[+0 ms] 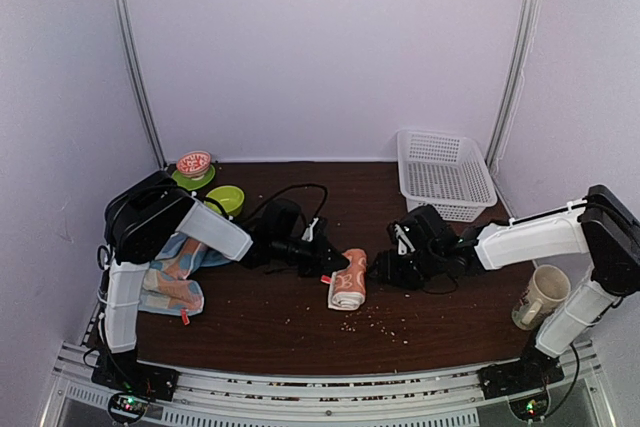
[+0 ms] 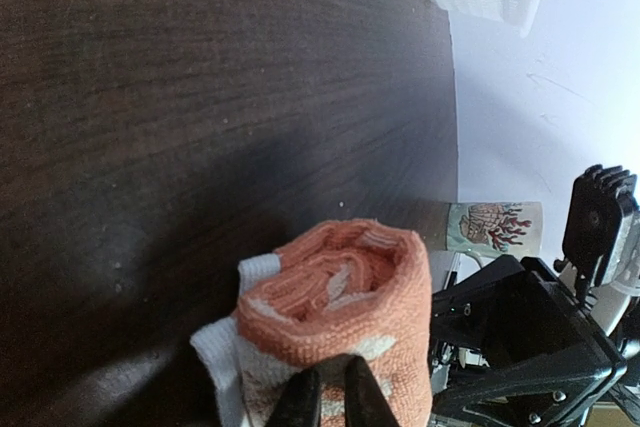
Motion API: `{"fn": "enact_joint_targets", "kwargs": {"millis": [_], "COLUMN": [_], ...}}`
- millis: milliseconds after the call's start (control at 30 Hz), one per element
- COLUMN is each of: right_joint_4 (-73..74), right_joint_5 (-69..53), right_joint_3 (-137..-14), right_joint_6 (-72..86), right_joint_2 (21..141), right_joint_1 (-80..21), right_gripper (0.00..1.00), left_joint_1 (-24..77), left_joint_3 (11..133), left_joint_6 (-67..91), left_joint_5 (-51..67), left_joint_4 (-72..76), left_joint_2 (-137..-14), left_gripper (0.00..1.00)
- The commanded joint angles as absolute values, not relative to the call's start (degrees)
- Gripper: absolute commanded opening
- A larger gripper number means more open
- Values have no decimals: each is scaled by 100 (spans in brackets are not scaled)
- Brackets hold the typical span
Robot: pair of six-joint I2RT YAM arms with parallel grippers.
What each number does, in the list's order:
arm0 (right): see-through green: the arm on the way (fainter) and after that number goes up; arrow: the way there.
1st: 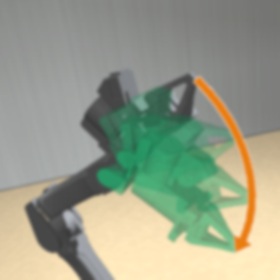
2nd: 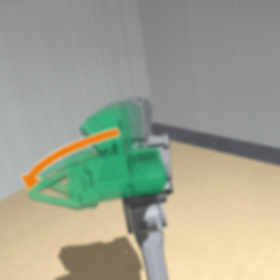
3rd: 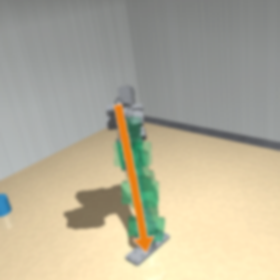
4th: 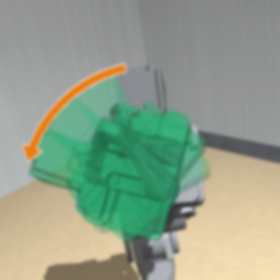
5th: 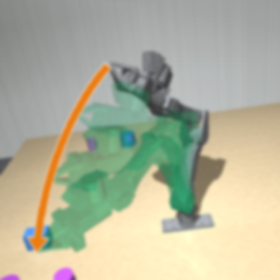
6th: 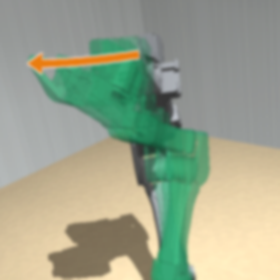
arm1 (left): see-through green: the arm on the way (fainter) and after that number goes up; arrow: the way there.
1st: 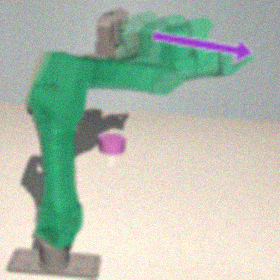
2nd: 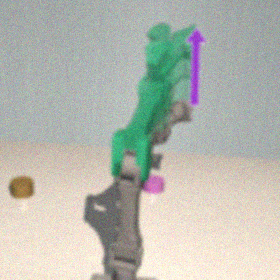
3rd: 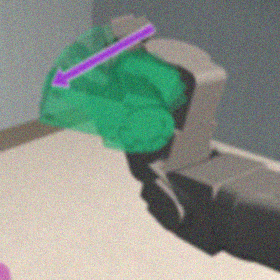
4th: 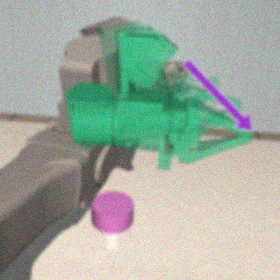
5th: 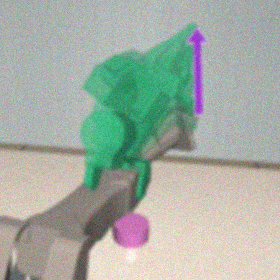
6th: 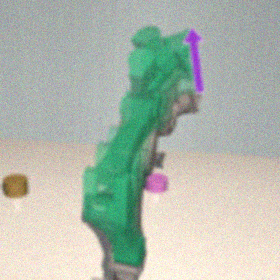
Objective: Roll the towels
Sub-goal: Roll the towel at the center of the board.
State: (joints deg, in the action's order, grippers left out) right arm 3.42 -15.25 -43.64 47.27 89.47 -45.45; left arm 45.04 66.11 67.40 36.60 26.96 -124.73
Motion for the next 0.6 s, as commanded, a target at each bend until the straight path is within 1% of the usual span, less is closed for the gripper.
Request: {"fn": "enact_joint_targets", "kwargs": {"millis": [0, 267, 400, 567], "right_joint_4": [-848, -789, -1125, -1021], "right_joint_5": [-2167, -2268, -2219, -2223], "right_joint_3": [-4331, -4549, -4338, -4318], "right_joint_6": [5133, 5143, 5298, 5243], "right_joint_2": [9280, 9689, 9477, 9142], "right_joint_1": [-4388, -4377, -4370, -4365], "right_gripper": [54, 53, 54, 56], "left_joint_1": [4465, 4465, 4466, 4465], "left_joint_3": [6442, 6385, 6419, 6428], "left_joint_6": [6595, 6270, 6131, 6119], "left_joint_5": [3403, 3276, 3223, 3217], "left_joint_4": [2382, 1981, 1790, 1791], "left_joint_2": [-12510, -12241, -12232, -12270], "left_gripper": [11, 11, 11, 11]}}
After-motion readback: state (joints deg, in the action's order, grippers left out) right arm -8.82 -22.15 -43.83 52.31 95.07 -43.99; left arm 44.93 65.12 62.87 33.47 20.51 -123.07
